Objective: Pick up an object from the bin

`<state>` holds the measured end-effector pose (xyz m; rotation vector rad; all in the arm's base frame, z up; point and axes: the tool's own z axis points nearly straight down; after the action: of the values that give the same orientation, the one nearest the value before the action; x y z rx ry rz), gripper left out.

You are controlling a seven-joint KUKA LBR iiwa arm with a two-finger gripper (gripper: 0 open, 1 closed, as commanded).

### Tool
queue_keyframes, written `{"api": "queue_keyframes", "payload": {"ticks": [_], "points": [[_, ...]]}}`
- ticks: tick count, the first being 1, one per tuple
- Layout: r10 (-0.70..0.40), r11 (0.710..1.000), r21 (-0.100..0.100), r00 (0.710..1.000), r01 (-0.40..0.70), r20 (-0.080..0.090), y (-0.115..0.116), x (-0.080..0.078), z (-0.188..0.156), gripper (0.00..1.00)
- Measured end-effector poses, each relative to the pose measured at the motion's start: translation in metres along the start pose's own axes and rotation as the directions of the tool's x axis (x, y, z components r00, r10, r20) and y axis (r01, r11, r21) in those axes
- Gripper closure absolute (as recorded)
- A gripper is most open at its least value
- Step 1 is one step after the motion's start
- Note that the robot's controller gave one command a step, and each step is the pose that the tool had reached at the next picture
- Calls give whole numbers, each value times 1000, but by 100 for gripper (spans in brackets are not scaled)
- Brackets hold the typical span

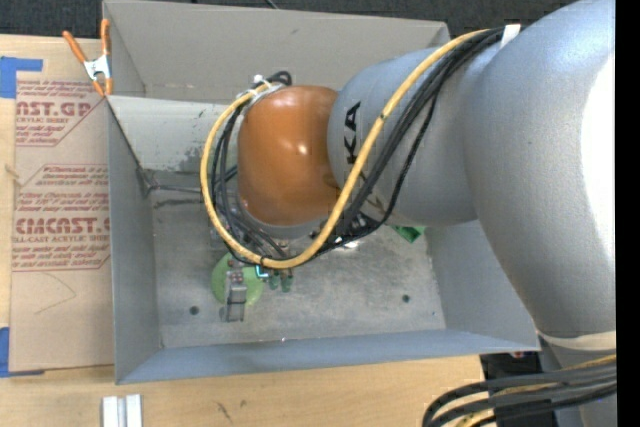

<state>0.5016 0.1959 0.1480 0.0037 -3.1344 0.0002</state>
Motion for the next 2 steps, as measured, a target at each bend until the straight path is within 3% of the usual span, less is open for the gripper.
{"api": "queue_keyframes", "payload": {"ticks": [1,2], "points": [[-70,998,-1,998,70,10,-41,-46,68,0],[-69,998,-2,998,69,10,-41,-46,68,100]]}}
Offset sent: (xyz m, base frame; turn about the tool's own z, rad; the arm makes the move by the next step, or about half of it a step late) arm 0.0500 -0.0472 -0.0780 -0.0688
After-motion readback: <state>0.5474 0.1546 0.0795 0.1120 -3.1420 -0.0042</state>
